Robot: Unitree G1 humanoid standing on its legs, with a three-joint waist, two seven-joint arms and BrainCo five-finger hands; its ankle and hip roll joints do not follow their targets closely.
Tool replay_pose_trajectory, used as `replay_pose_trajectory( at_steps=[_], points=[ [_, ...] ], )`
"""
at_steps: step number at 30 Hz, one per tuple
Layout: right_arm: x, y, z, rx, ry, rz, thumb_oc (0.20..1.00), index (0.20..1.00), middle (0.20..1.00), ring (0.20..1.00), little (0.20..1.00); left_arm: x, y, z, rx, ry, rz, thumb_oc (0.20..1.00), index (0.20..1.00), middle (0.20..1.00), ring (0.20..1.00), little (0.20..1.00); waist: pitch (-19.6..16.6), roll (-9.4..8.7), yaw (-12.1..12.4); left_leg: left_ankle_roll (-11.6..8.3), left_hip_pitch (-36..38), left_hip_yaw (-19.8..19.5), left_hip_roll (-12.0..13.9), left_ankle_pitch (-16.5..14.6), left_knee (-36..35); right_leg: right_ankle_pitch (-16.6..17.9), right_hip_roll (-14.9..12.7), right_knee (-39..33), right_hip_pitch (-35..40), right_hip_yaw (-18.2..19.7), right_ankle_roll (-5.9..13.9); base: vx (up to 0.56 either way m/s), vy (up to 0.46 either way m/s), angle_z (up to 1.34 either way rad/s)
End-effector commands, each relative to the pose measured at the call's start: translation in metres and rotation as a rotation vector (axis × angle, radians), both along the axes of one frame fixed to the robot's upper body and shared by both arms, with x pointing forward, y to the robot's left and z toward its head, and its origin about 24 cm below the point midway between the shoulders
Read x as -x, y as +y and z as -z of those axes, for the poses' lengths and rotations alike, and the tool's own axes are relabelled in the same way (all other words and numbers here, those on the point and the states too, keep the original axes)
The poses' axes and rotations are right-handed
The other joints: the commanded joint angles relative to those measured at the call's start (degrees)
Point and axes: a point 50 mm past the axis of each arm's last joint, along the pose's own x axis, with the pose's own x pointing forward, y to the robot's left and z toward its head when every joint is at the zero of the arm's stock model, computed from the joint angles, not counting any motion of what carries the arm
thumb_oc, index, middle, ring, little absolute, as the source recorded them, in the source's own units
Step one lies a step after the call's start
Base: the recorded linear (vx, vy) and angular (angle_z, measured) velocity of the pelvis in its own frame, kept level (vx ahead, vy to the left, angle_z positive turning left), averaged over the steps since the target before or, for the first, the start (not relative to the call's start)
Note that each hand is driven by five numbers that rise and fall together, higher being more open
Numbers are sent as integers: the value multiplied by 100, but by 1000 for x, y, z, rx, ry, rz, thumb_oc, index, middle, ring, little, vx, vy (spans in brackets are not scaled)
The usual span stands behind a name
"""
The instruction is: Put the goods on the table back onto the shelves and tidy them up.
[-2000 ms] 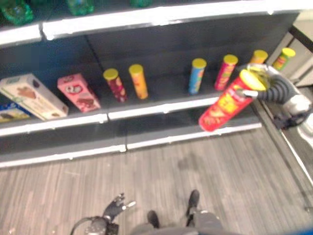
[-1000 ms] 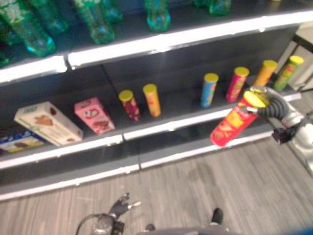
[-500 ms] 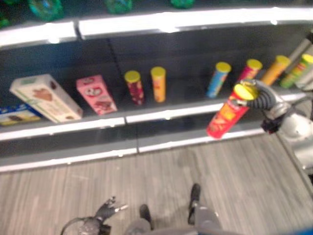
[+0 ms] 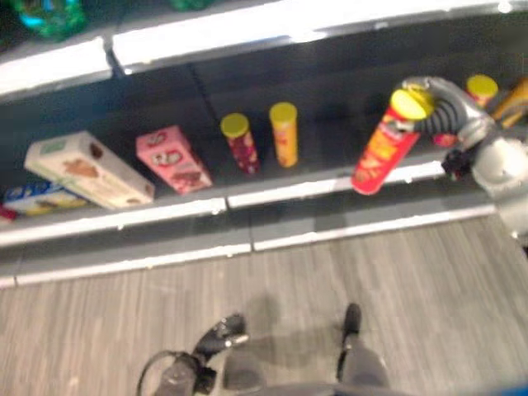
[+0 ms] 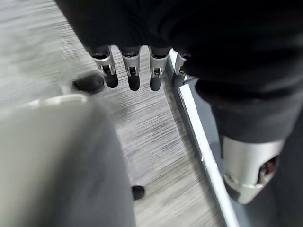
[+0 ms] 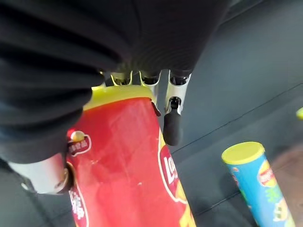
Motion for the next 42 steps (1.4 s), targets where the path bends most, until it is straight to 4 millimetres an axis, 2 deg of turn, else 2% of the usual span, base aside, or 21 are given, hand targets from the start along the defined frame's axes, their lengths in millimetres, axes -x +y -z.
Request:
replay_pose_trajectory(
  at_steps=[1, 4, 5, 8, 10, 16, 17, 22, 33, 42],
  points=[
    [5, 23, -55, 45, -198, -74, 200, 200, 200, 200, 200, -28, 22, -21, -80, -122, 21, 1000, 1000, 1000, 1000, 1000, -16, 38, 272, 143, 187, 250, -170, -308, 120, 146, -406, 239, 21, -27, 368, -33, 335, -53],
    [5, 26, -59, 47, -218, -78, 200, 200, 200, 200, 200, -32, 24, -23, -76, -134, -6, 1000, 1000, 1000, 1000, 1000, 27, 12, 292, 188, 191, 312, -235, -364, 122, 199, -460, 270, -52, -8, 405, -9, 138, -48],
    [6, 27, -63, 35, -241, -71, 200, 200, 200, 200, 200, -42, 25, -27, -70, -165, -52, 1000, 1000, 1000, 1000, 1000, 151, 14, 284, 252, 252, 443, -313, -407, 66, 305, -546, 440, -190, 23, 459, -4, 151, -13],
    [7, 25, -60, 29, -237, -65, 200, 200, 200, 200, 200, -47, 24, -28, -72, -174, -68, 1000, 1000, 1000, 1000, 1000, 216, -4, 263, 245, 210, 455, -285, -434, 149, 227, -523, 585, -271, 84, 439, -2, 49, 0],
    [10, 18, -50, 45, -212, -47, 200, 200, 200, 200, 200, -44, 24, -24, -64, -160, -98, 1000, 1000, 1000, 1000, 1000, 179, -87, 243, 192, 128, 411, -205, -486, 382, 105, -487, 567, -212, 54, 372, 44, -87, 2],
    [13, 19, -48, 56, -204, -49, 200, 200, 200, 200, 200, -39, 16, -20, -44, -145, -88, 1000, 1000, 1000, 1000, 1000, 146, -161, 230, 123, 97, 364, -54, -491, 524, -43, -417, 630, -176, -48, 315, 22, -82, 8],
    [12, 19, -48, 57, -199, -51, 200, 200, 200, 200, 200, -40, 9, -20, -31, -150, -67, 1000, 1000, 1000, 1000, 1000, 159, -179, 215, 97, 86, 349, 2, -482, 556, -93, -386, 686, -186, -76, 305, 8, -93, 4],
    [12, 17, -50, 57, -212, -38, 200, 200, 200, 200, 200, -46, -3, -25, -9, -189, -15, 1000, 1000, 1000, 1000, 1000, 174, -154, 189, 44, 59, 302, 76, -416, 500, -154, -333, 714, -198, -129, 305, -1, -65, 3],
    [14, 13, -48, 54, -215, -22, 200, 200, 200, 200, 200, -39, 9, -23, -42, -166, -40, 1000, 1000, 1000, 1000, 1000, 202, -56, 211, 41, 122, 304, 49, -368, 344, -139, -336, 658, -187, -145, 330, 2, -6, 3],
    [13, 13, -42, 50, -200, -25, 200, 200, 200, 200, 200, -35, 1, -20, -26, -156, -11, 1000, 1000, 1000, 1000, 1000, 210, -23, 212, 59, 175, 303, 34, -387, 316, -160, -350, 678, -146, -136, 339, 0, 0, 0]
  ],
)
